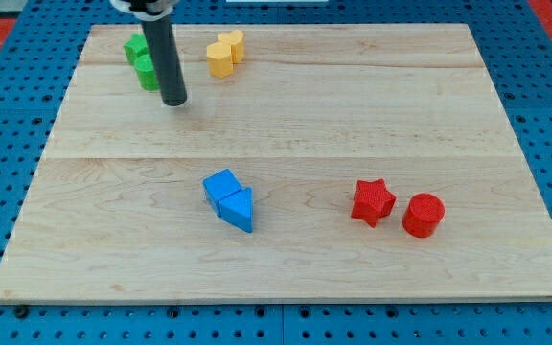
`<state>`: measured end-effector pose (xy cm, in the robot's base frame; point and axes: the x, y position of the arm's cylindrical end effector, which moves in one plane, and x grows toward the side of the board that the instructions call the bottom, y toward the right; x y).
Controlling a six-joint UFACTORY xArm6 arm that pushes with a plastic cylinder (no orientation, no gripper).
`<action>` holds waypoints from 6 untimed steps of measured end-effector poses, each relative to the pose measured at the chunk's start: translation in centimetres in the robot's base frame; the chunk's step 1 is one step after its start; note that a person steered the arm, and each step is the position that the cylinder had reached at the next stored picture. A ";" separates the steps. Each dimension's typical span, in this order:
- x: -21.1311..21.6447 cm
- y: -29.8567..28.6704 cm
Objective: Move the green blocks to the top left of the board
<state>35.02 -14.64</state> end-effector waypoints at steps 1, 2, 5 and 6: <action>-2.4 -0.9; -5.9 -1.6; -11.2 -1.7; -12.4 4.0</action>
